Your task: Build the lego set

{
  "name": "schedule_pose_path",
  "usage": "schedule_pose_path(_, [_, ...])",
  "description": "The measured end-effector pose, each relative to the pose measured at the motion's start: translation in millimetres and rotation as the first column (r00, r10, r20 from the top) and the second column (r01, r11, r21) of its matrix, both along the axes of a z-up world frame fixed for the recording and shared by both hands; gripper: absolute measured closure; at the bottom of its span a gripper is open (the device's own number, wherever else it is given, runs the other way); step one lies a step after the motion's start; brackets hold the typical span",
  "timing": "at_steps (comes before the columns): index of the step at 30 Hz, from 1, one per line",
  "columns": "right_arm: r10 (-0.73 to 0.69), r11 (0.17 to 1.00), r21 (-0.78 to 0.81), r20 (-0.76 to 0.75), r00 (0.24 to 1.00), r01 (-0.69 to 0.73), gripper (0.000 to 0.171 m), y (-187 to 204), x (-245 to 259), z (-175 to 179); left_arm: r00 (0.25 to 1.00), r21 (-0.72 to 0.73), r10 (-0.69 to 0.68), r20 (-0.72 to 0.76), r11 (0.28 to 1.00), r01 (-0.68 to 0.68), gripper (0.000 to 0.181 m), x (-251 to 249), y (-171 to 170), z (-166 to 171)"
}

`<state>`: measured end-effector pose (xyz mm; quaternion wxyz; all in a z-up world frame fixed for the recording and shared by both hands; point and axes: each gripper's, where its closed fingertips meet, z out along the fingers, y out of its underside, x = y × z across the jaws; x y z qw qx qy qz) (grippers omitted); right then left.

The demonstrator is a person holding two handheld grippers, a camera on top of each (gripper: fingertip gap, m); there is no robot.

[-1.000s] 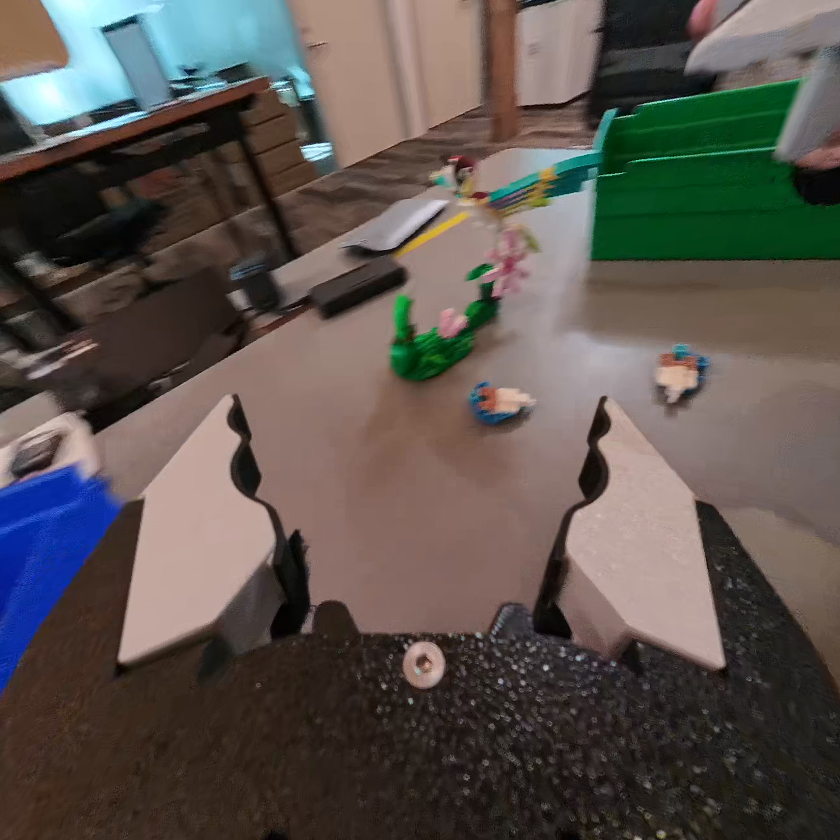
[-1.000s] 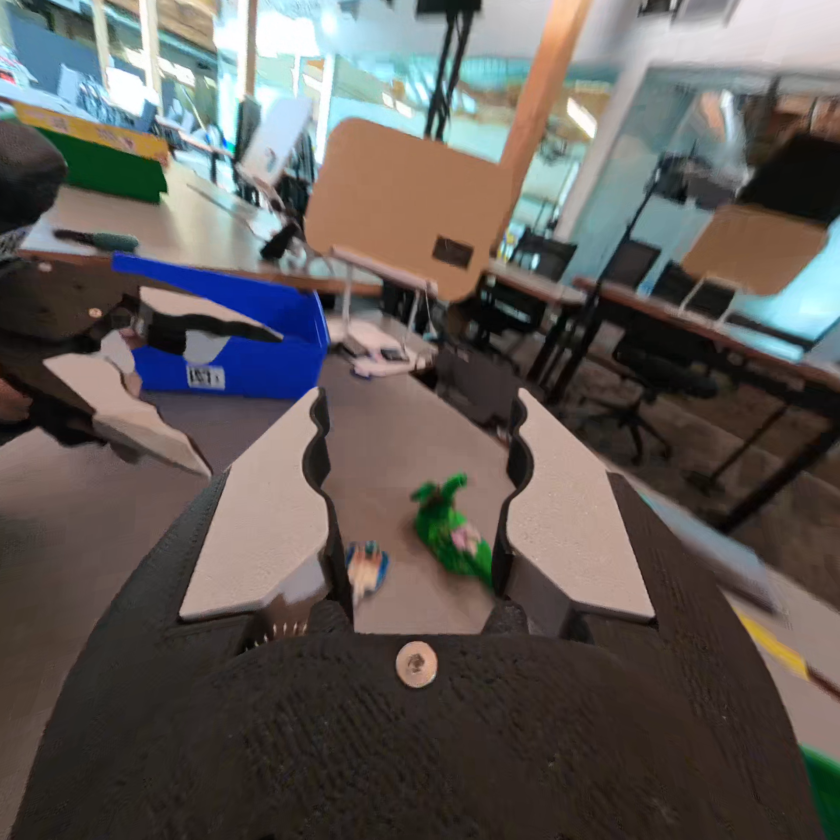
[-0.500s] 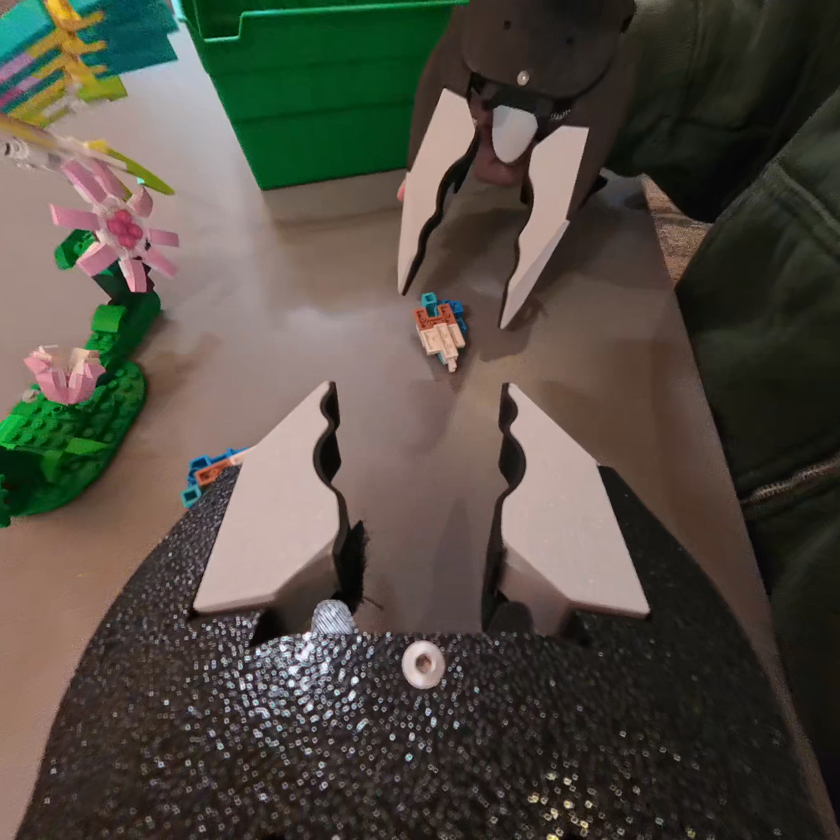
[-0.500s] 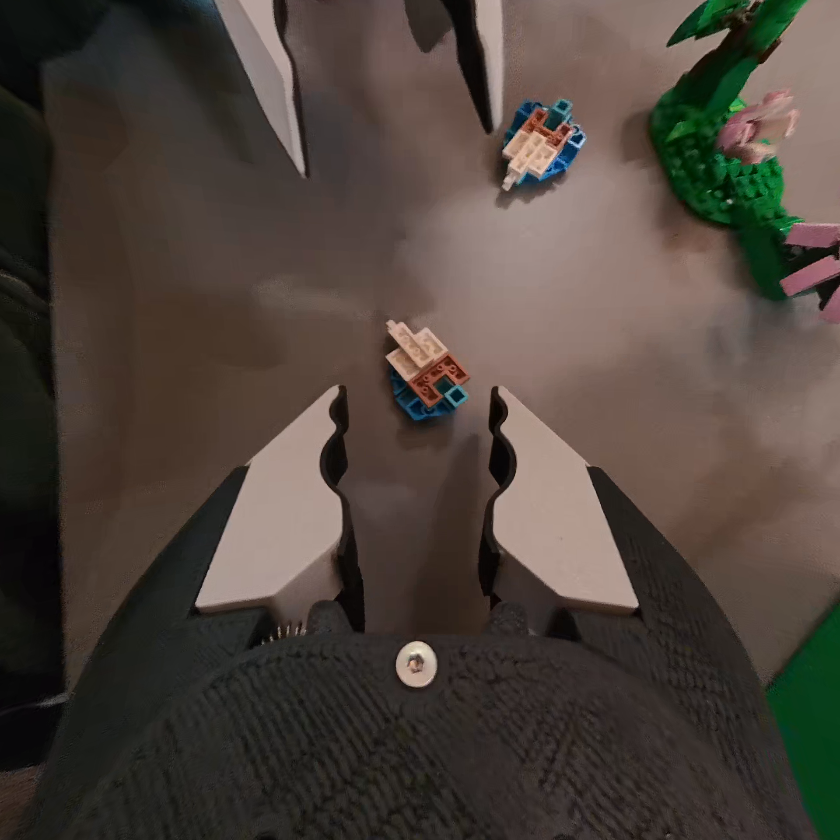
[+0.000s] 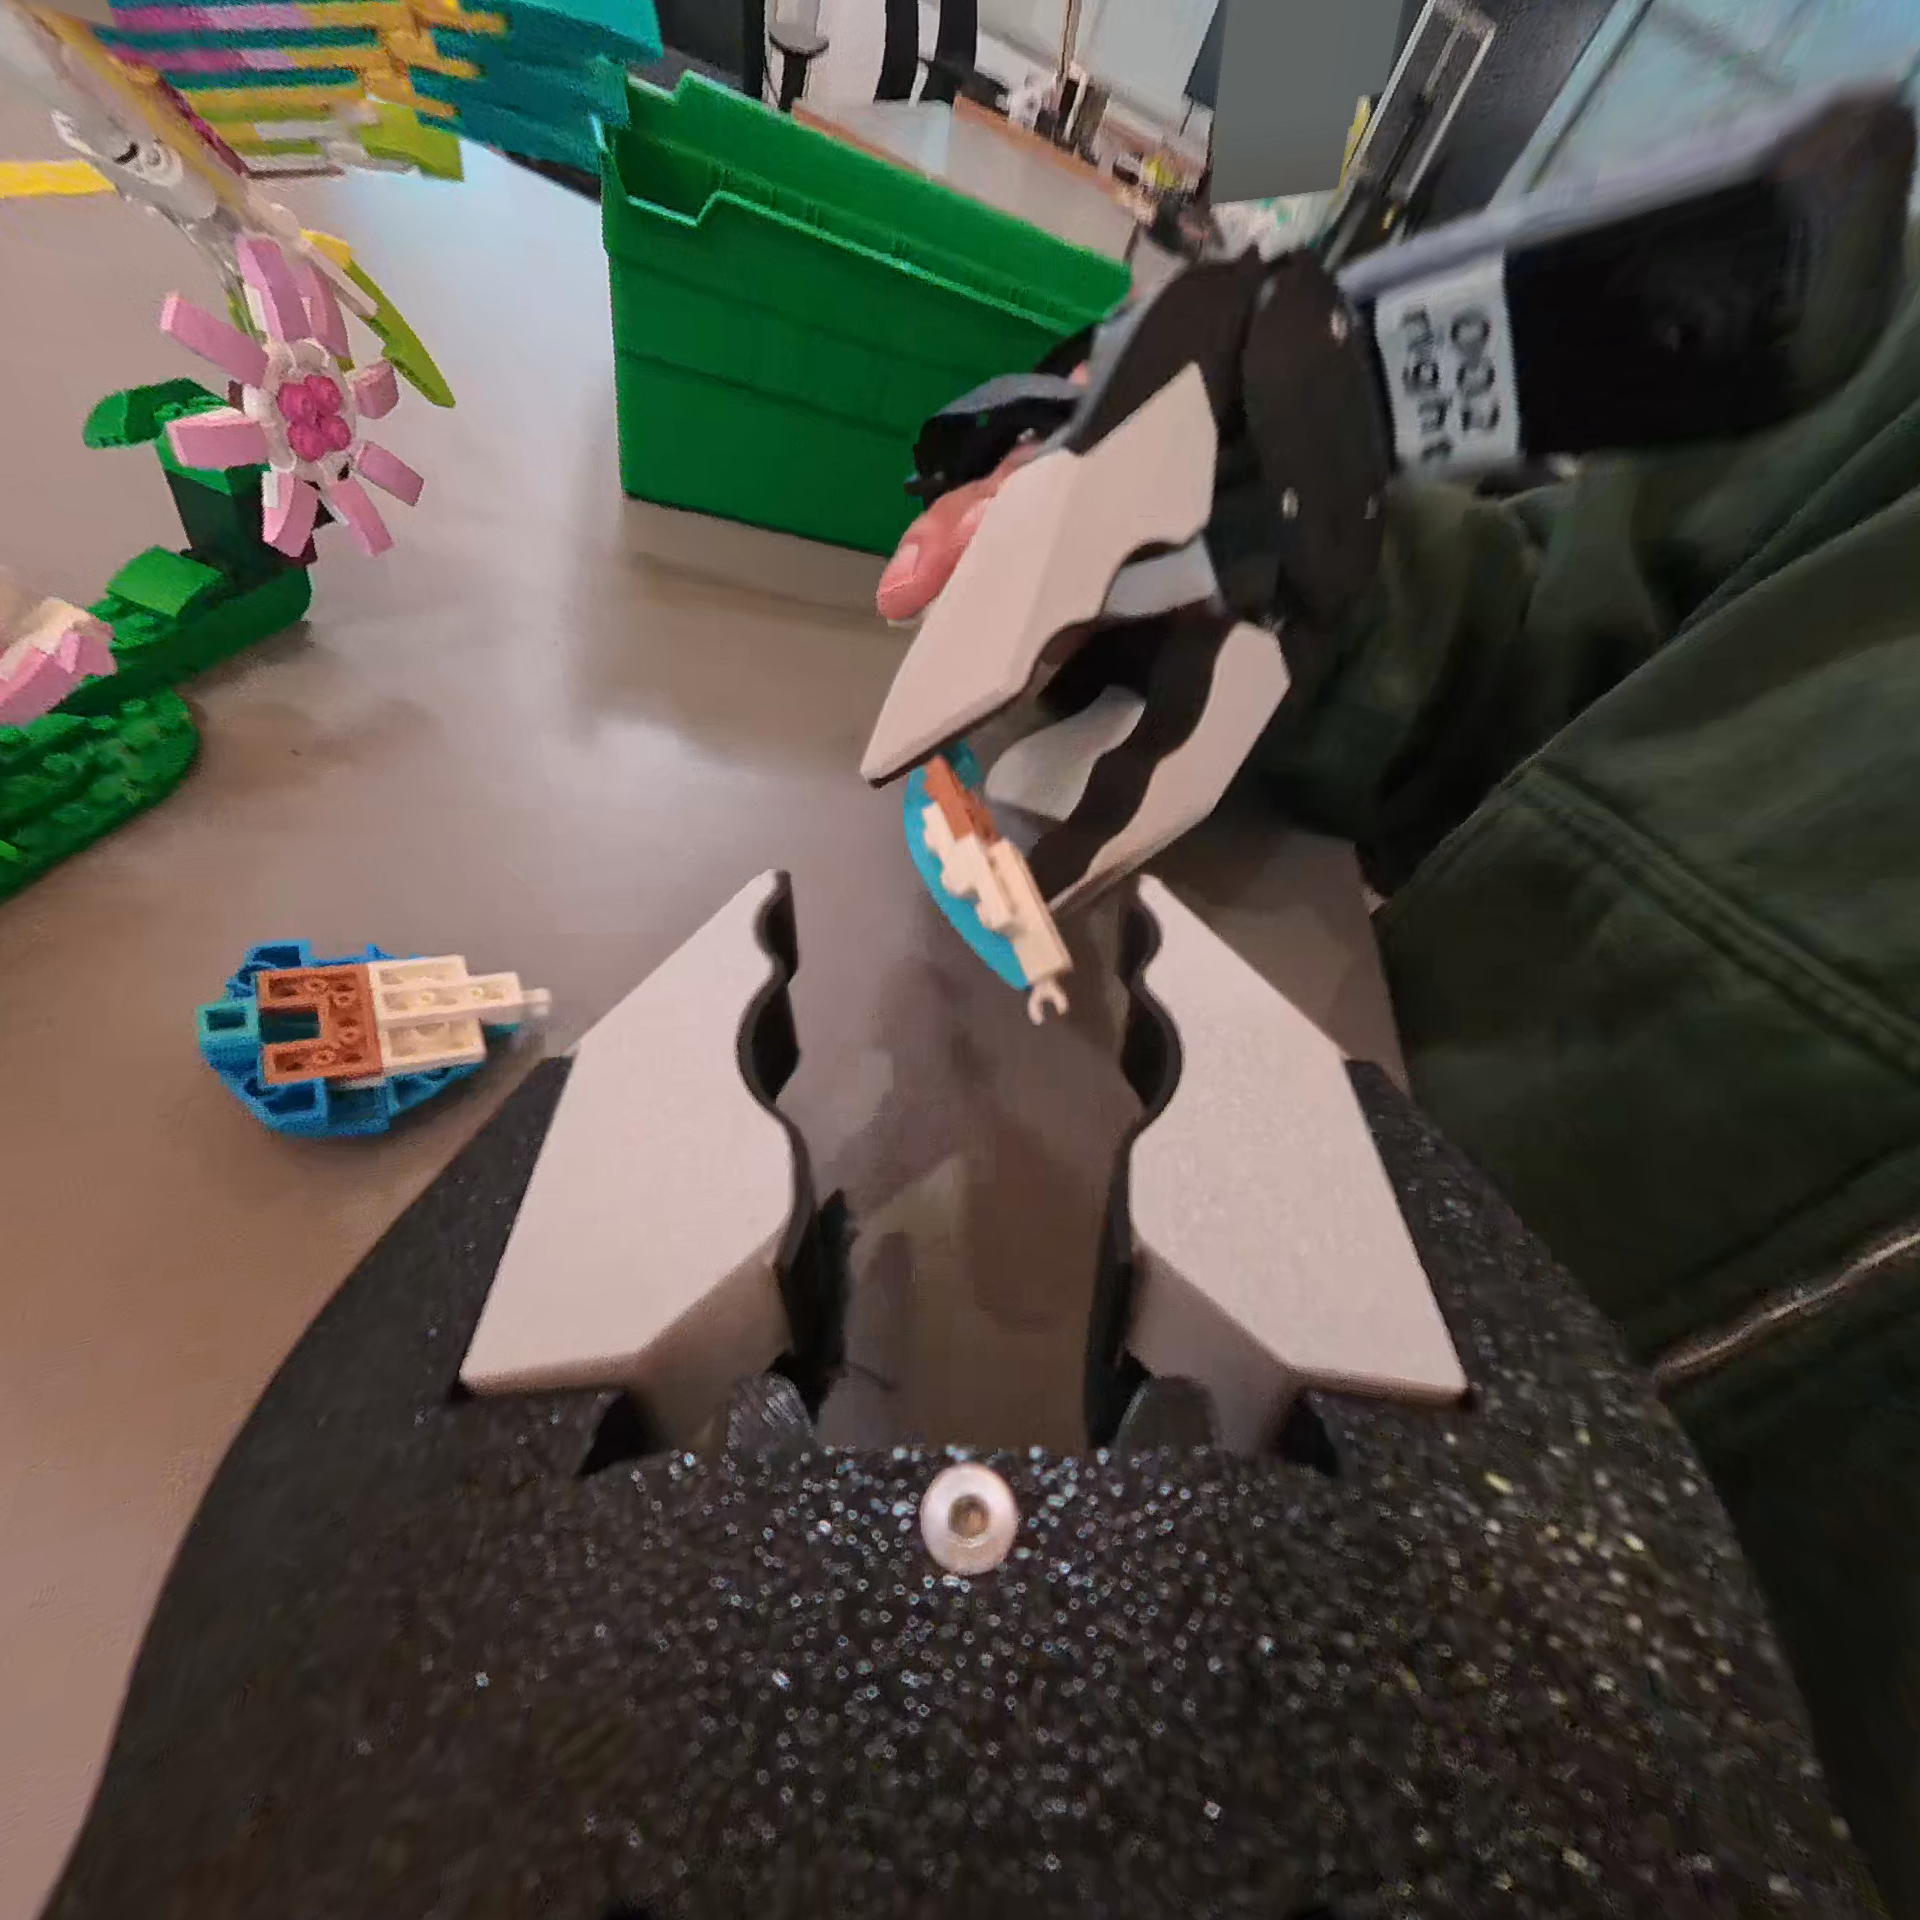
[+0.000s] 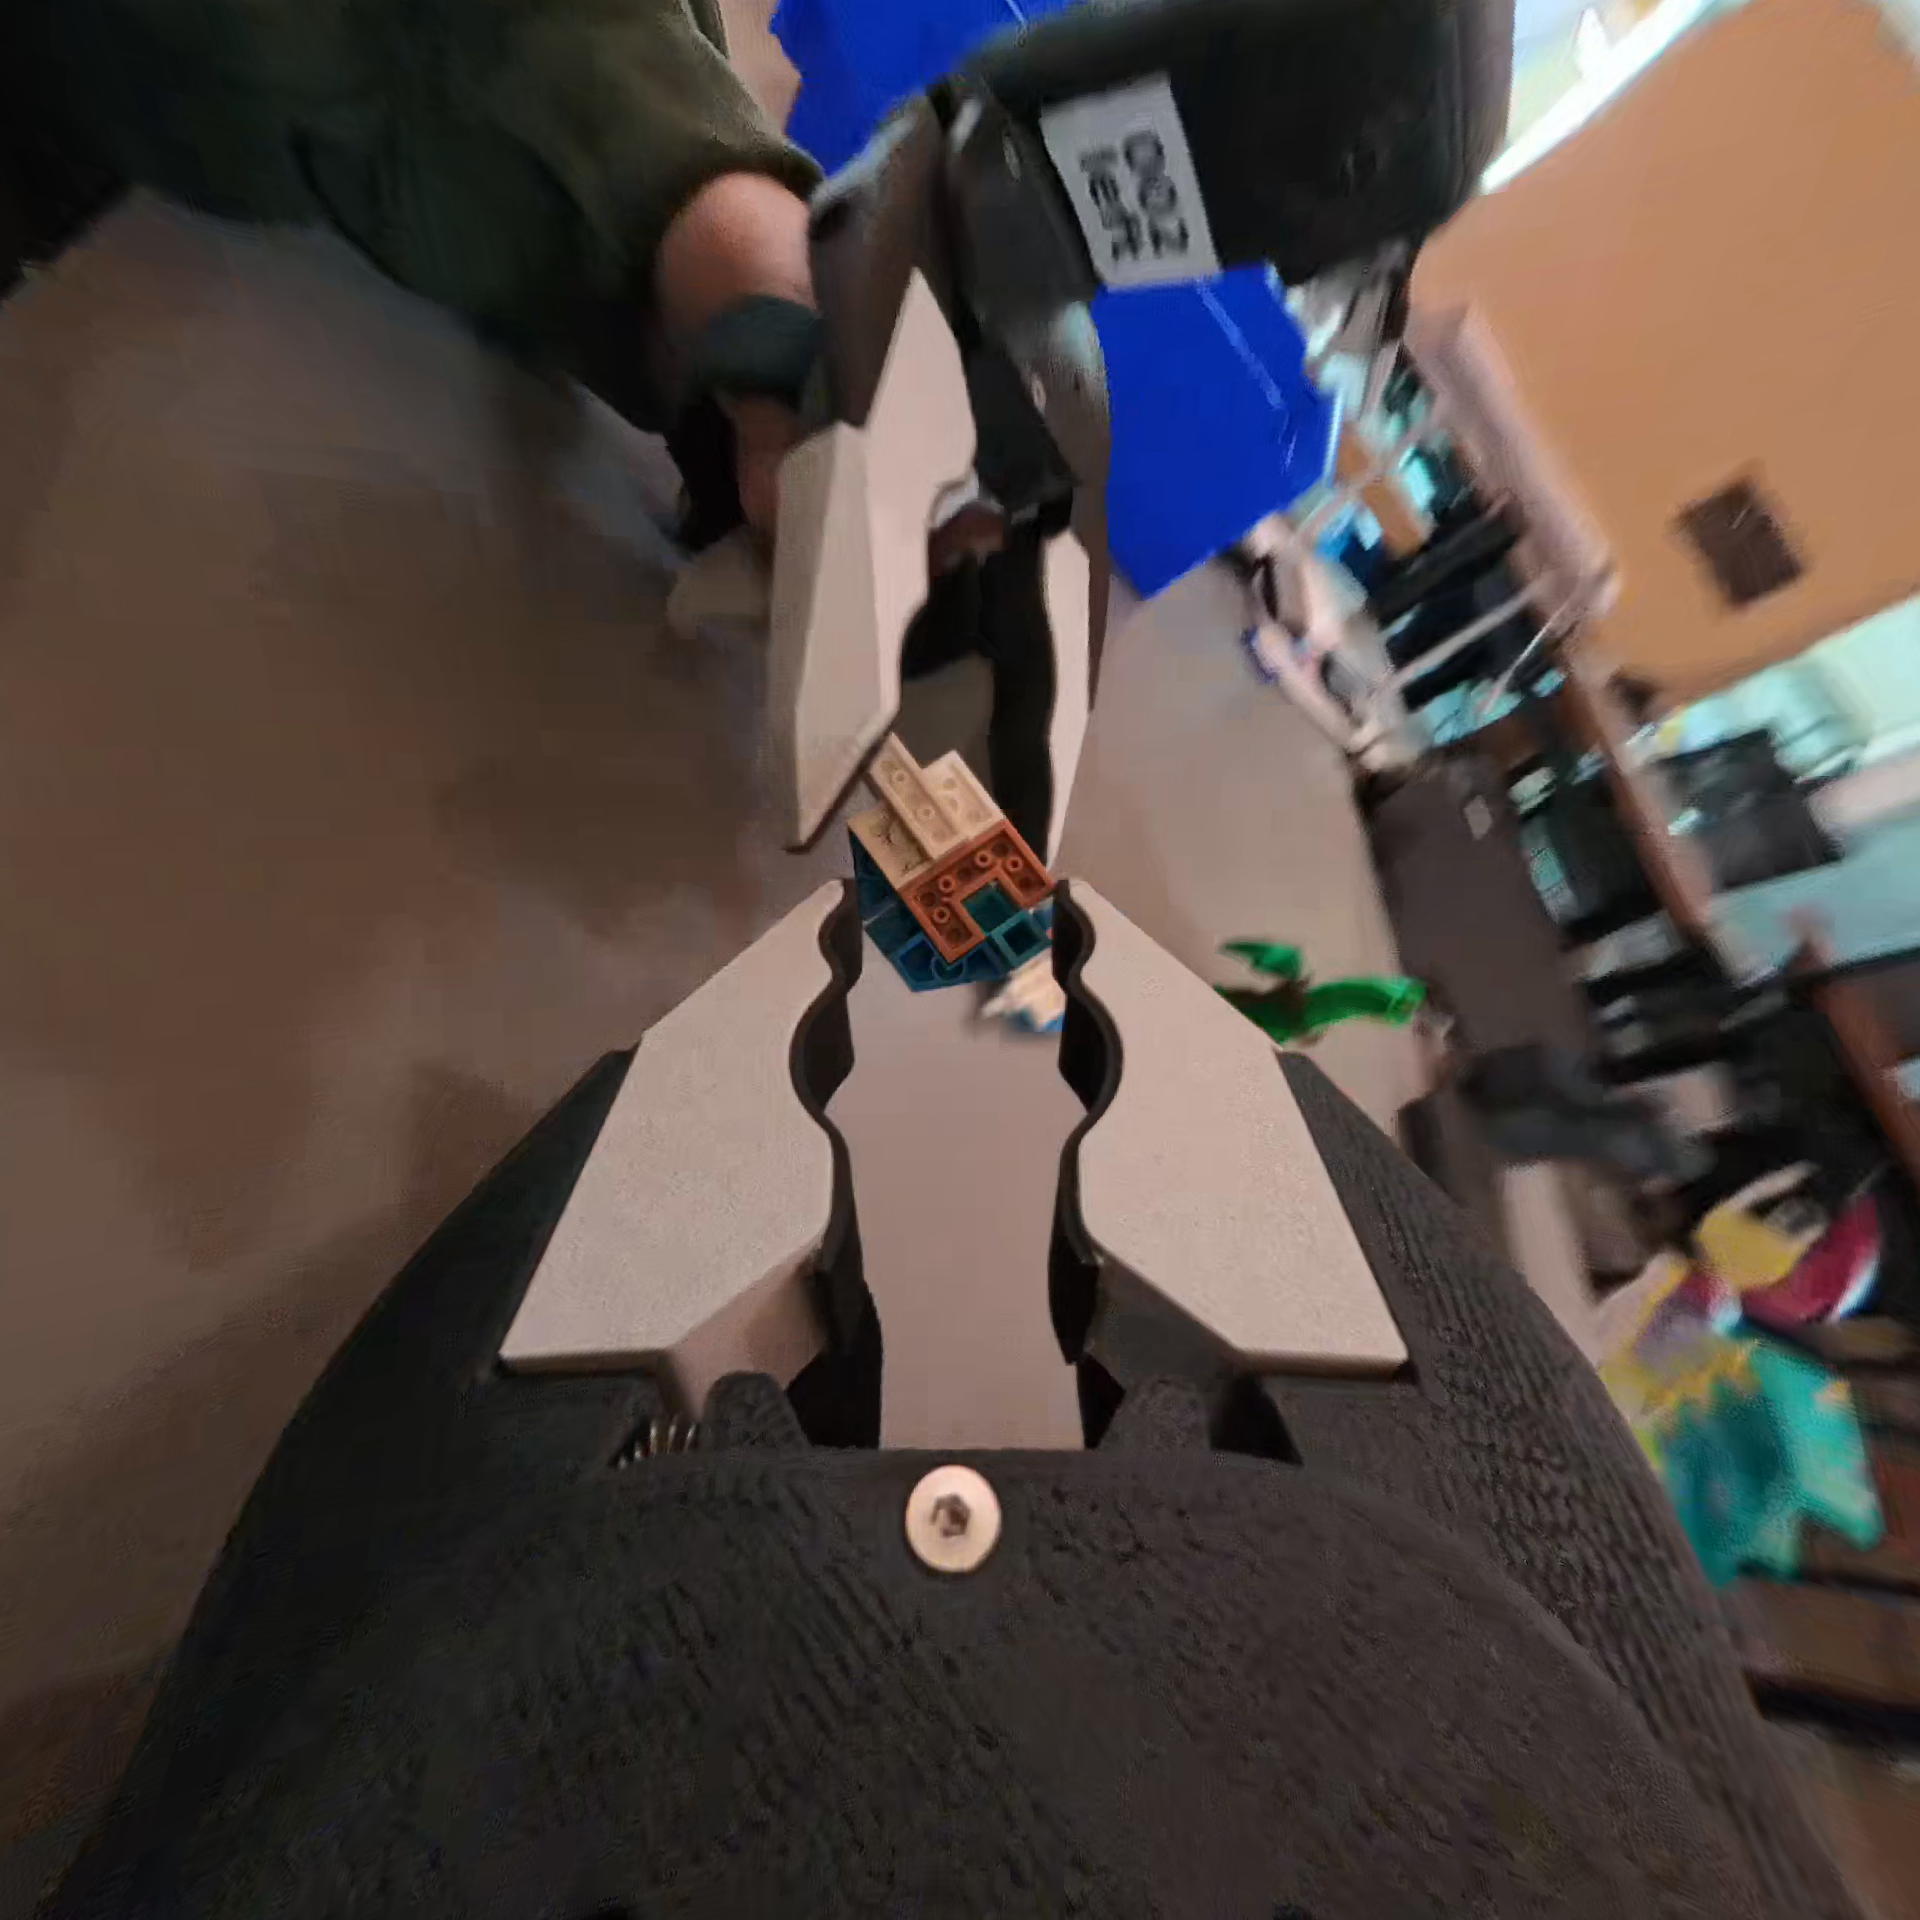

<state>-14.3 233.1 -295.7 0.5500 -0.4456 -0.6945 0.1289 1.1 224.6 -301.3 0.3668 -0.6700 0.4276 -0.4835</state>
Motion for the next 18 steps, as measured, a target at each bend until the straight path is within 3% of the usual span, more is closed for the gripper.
schedule_pose_path(1, [0.019, 0.997, 0.081, 0.0, 1.0, -0.019, 0.136, -1, -8, 3, 1.0, -0.012, 0.009, 0.026, 1.0, -0.008, 0.135, -3, -2, 3])
schedule_pose_path(2, [0.02, 0.988, 0.155, 0.008, 1.0, -0.02, 0.136, 1, -14, 5, 0.999, -0.022, 0.005, 0.043, 1.0, -0.004, 0.149, -8, -6, 5])
schedule_pose_path(5, [0.036, 0.967, 0.251, 0.017, 0.999, -0.039, 0.137, 2, -30, 6, 0.997, 0.019, 0.067, 0.032, 0.998, -0.067, 0.161, -27, -6, 6])
schedule_pose_path(6, [0.063, 0.977, 0.203, 0.006, 0.998, -0.063, 0.141, -1, -36, 4, 0.997, 0.075, 0.072, 0.039, 0.994, -0.074, 0.17, -33, -8, 10])
schedule_pose_path(8, [0.131, 0.986, -0.088, -0.084, 0.988, -0.139, 0.126, -12, -48, 3, 0.98, 0.269, 0.181, -0.081, 0.951, -0.154, 0.17, -55, 2, 3])
schedule_pose_path(10, [0.172, 0.919, -0.317, -0.216, 0.961, -0.236, 0.129, -17, -56, 11, 0.958, 0.442, 0.215, -0.188, 0.89, -0.113, 0.17, -72, 2, -3])
schedule_pose_path(13, [0.229, 0.898, -0.335, -0.2, 0.953, -0.286, 0.154, -18, -65, -1, 0.923, 0.558, 0.245, -0.296, 0.829, -0.041, 0.17, -87, 1, -15])
schedule_pose_path(18, [0.238, 0.906, -0.326, -0.137, 0.961, -0.271, 0.151, -19, -65, -17, 0.936, 0.553, 0.205, -0.287, 0.833, -0.013, 0.17, -82, -4, -27])
